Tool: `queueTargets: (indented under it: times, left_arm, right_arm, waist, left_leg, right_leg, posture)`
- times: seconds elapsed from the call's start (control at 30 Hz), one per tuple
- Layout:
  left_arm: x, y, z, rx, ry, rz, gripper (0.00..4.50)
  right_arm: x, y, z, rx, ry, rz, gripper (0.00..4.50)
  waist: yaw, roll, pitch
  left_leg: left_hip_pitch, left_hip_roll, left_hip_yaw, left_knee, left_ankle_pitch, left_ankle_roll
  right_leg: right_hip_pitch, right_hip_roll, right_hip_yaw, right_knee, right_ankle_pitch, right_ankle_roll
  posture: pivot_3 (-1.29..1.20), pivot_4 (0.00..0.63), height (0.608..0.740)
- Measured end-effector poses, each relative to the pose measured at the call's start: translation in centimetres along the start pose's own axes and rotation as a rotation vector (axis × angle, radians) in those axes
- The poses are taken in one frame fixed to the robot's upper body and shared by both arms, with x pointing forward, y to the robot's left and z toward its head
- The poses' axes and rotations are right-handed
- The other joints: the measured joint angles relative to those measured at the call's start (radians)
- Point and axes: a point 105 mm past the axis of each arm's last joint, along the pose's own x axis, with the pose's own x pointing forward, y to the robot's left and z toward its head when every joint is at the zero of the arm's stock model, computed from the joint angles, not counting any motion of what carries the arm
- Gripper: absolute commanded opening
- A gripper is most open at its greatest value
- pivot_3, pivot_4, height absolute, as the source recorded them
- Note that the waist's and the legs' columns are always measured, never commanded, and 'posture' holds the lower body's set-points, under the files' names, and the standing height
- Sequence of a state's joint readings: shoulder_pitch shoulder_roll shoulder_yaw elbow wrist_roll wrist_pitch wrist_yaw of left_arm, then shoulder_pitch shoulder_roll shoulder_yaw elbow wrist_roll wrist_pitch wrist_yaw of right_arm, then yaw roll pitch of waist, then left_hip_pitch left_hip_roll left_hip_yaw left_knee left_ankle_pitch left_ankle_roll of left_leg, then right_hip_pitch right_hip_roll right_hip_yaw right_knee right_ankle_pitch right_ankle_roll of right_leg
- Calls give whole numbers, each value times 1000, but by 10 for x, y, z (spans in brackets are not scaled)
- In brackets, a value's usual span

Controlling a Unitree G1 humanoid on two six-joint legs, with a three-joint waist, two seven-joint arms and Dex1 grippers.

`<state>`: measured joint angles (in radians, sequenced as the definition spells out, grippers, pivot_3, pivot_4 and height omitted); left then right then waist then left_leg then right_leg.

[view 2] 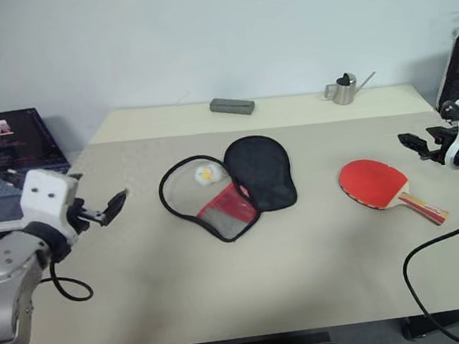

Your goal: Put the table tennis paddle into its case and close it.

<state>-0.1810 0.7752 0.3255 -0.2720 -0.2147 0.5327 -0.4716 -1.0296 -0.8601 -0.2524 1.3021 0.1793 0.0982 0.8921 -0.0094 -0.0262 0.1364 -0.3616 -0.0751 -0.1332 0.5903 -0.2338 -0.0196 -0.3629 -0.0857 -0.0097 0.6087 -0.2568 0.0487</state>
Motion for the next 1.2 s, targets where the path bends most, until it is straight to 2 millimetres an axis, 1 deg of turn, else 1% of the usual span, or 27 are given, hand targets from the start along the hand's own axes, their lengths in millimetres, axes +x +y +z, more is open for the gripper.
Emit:
queueTargets:
  times: [0.07, 0.2, 0.33, 0.43, 0.6, 0.7, 0.83, 0.97, 1.13, 1.2]
  left_arm:
    - [2, -1, -5, -9, 12, -4, 4500]
    - [4, 4, -15, -17, 34, 12, 4500]
    - [6, 0, -13, -34, 4, -17, 4500]
    - [5, -4, -7, -41, -38, -63, 4500]
    - [-3, -4, -4, -59, -71, -114, 4500]
    - [-10, 3, -5, -63, -75, -123, 4500]
    - [-15, 11, -12, -83, -55, -117, 4500]
    - [-16, 13, -6, -71, -61, -148, 4500]
    - [-21, 13, -2, -26, -43, -209, 4500]
    - [-23, 11, -1, -16, -39, -242, 4500]
  right_arm:
    - [-2, -2, 1, -3, 2, -4, 4474]
    - [-5, 1, 4, -6, 5, 37, 4474]
    - [-4, 11, 8, -18, 3, 117, 4474]
    - [4, 29, 13, -35, -4, 217, 4474]
    - [15, 61, 12, -56, 7, 376, 4474]
    - [17, 80, 8, -58, 4, 463, 4474]
    - [12, 85, -4, -51, 33, 485, 4474]
    - [7, 92, -10, -76, 48, 509, 4474]
    - [3, 107, -33, -128, 124, 576, 4474]
    - [3, 112, -32, -138, 118, 593, 4474]
  waist:
    - [1, 0, 0]
    - [0, 0, 0]
    - [1, 0, 0]
    - [-2, 0, 0]
    - [-2, 0, 0]
    - [0, 0, 0]
    - [5, 0, 0]
    - [9, -1, -1]
    - [7, 0, 0]
    - [4, 0, 0]
  left_leg:
    - [0, 0, 0, 0, 0, 0]
    - [0, 0, 0, 0, 0, 0]
    - [0, 0, 0, 0, 0, 0]
    - [0, 0, 0, 0, 0, 0]
    - [0, 0, 0, 0, 0, 0]
    - [0, 0, -1, 0, 0, 0]
    - [0, 0, -1, 0, 0, 0]
    - [0, 0, -1, 1, 0, 0]
    - [0, 0, 0, 1, 0, 0]
    - [0, 0, 0, 0, 0, 0]
  right_leg:
    - [0, 0, 0, 0, 0, 0]
    - [0, 0, 0, 0, 0, 1]
    - [0, 0, 0, 0, 0, 2]
    - [0, 0, 0, 0, 1, 4]
    - [-1, 0, 0, 0, 2, 3]
    - [-1, 0, 0, 0, 2, 3]
    - [-1, 0, 0, 0, 2, 3]
    - [-5, 0, 0, 0, 1, 4]
    - [-6, 0, 0, 1, 2, 4]
    - [-6, 0, 0, 1, 1, 5]
  posture:
    - [0, 150, 740]
    - [0, 150, 740]
    - [0, 150, 740]
    - [0, 150, 740]
    - [0, 150, 740]
    - [0, 150, 740]
    - [0, 150, 740]
    - [0, 150, 740]
    - [0, 150, 740]
    - [0, 150, 740]
